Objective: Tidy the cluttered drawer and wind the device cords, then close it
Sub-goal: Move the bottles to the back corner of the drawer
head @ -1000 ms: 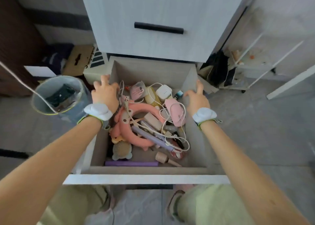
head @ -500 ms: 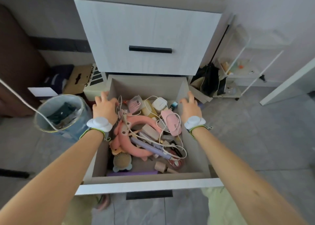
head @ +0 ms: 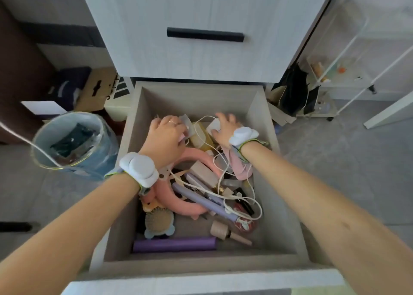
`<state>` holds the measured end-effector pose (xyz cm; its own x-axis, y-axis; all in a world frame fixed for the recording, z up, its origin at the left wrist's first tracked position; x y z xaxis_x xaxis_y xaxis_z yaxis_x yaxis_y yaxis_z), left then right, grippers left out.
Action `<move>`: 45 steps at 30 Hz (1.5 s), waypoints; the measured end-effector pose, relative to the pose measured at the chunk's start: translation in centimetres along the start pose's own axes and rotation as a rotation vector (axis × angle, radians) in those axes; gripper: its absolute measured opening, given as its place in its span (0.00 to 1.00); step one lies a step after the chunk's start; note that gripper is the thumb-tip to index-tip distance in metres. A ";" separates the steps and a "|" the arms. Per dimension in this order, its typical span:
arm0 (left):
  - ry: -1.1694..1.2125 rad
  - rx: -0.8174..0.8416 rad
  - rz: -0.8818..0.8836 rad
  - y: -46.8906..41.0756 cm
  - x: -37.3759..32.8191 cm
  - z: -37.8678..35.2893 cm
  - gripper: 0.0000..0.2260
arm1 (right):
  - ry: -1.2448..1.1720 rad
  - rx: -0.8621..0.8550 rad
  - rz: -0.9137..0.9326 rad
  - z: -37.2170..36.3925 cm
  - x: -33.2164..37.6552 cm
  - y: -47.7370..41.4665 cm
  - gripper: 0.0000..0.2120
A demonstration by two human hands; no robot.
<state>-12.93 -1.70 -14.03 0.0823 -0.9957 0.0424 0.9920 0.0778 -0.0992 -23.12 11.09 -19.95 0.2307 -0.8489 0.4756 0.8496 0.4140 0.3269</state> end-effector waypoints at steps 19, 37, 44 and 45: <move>-0.211 0.278 -0.292 -1.4 -5.9 -7.3 0.29 | -0.407 0.141 -0.299 -4.3 -4.0 3.1 0.38; 0.426 -0.057 0.325 -1.7 0.0 -1.8 0.24 | 0.169 0.189 -0.113 -1.5 -0.5 8.3 0.17; 0.818 -0.088 0.327 -3.3 -1.9 -0.3 0.27 | 0.081 -0.442 0.032 7.3 0.1 7.5 0.18; 0.852 -0.077 0.310 -4.2 -3.0 -0.1 0.26 | 0.050 -0.480 0.051 8.1 -0.2 7.8 0.20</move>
<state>-17.31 0.98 -13.85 0.2154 -0.6330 -0.7436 0.9255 0.3752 -0.0514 -20.39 17.19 -10.90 0.2898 -0.8512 0.4377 0.9569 0.2668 -0.1146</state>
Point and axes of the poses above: each hand's wrist, its own y-axis away from the middle knuckle, its own z-axis out of the back of the hand, x = y × z, the point moved 10 cm from there along -y, towards the middle knuckle, and after that the axes turned 14 degrees about -y, right-handed, at the moved point
